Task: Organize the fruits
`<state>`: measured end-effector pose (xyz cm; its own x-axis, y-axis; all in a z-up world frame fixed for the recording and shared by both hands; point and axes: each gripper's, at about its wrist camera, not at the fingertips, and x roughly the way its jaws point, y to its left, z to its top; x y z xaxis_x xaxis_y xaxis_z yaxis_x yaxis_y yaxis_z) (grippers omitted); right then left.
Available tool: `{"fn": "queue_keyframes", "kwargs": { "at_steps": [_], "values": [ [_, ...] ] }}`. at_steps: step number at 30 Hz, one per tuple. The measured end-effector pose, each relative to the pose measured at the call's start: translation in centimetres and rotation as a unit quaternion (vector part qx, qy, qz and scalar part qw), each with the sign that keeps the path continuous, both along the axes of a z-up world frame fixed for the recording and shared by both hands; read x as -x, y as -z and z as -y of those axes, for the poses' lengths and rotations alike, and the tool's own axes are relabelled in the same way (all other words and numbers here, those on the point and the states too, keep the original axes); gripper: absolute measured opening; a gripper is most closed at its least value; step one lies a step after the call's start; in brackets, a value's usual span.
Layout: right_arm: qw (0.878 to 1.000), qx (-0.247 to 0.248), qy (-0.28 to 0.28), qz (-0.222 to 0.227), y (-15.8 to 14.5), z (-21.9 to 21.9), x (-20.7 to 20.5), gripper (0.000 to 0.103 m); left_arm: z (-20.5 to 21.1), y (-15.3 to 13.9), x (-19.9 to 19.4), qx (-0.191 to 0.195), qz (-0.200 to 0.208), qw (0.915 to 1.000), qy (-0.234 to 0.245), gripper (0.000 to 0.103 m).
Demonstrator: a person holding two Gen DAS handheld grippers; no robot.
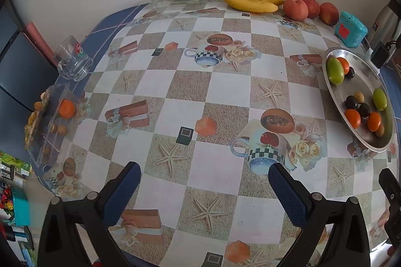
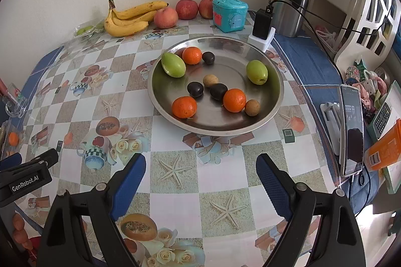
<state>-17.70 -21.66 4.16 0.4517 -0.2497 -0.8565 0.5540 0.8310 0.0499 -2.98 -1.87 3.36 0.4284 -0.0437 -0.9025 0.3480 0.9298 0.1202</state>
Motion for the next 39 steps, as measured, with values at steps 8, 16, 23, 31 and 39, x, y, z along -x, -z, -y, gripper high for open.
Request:
{"fn": "queue_keyframes", "kwargs": {
  "at_steps": [8,16,23,31,39],
  "values": [
    [1.000,0.000,0.000,-0.001,0.06,-0.04,0.00,0.090,0.01,0.04,0.00,0.000,-0.001,1.0000,-0.001,0.103],
    [1.000,0.000,-0.002,-0.002,0.11,-0.11,-0.01,0.090,0.00,0.13,0.04,-0.001,-0.003,1.0000,-0.002,0.103],
    [1.000,0.000,-0.002,-0.002,0.13,-0.12,-0.04,0.090,-0.03,0.17,0.04,-0.001,-0.003,1.0000,-0.001,0.103],
    [1.000,0.000,-0.002,-0.002,0.12,-0.10,-0.11,0.090,-0.12,0.28,0.06,0.000,-0.004,1.0000,-0.002,0.103],
    [1.000,0.000,-0.004,-0.005,0.34,-0.33,-0.06,0.090,-0.26,0.41,0.04,0.000,-0.006,1.0000,-0.004,0.103]
  ]
}}
